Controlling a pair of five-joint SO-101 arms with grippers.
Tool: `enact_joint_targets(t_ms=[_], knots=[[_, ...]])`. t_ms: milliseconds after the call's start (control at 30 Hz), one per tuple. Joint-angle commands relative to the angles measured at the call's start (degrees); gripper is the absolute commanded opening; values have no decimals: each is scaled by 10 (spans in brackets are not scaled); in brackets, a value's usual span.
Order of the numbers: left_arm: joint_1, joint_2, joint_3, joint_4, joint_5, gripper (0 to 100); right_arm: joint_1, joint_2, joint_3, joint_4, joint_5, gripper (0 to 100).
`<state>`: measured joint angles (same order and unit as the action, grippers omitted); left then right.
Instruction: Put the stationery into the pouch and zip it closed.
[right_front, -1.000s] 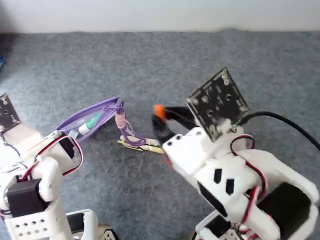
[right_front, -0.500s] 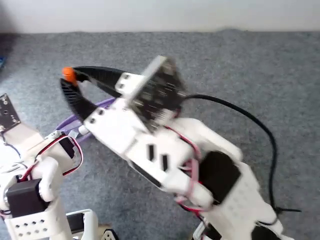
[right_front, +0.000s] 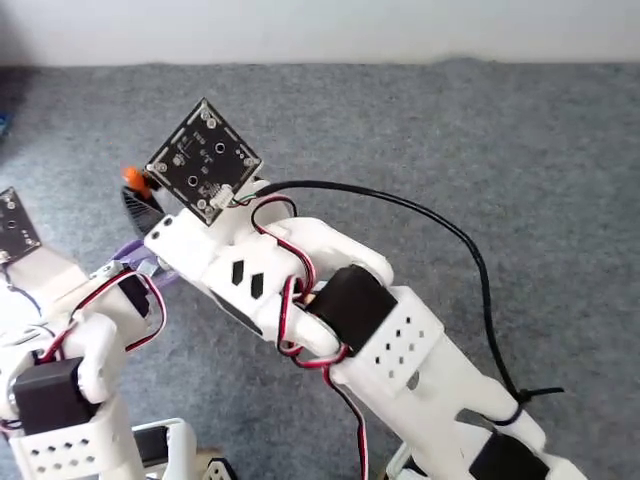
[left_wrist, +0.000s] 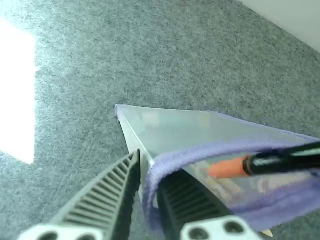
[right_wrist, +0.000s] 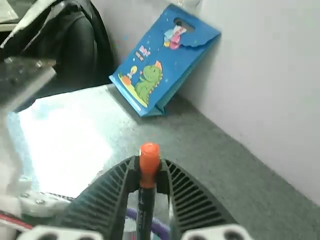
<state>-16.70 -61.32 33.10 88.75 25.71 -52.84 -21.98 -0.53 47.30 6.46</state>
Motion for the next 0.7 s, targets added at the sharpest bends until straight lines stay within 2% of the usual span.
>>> enact_joint_targets(t_ms=[0, 100, 167, 300, 400, 500, 600, 667], knots=[[-4, -4, -11, 2, 5, 13, 29, -38, 31, -7, 47, 44], [-4, -4, -11, 2, 5, 13, 30, -75, 50, 10, 55, 180], [-4, -4, -11, 1, 5, 13, 29, -99, 50, 39, 55, 238], [-4, -4, -9, 1, 5, 13, 41, -149, 51, 84, 54, 193], [-4, -4, -9, 1, 6, 13, 84, -180, 52, 118, 37, 131], [-4, -4, -9, 0, 6, 13, 158, -189, 52, 155, -49, 77], [-4, -4, -9, 1, 6, 13, 231, -183, 60, 219, -142, 66], [-4, -4, -8, 1, 6, 13, 261, -166, 80, 257, -159, 66]])
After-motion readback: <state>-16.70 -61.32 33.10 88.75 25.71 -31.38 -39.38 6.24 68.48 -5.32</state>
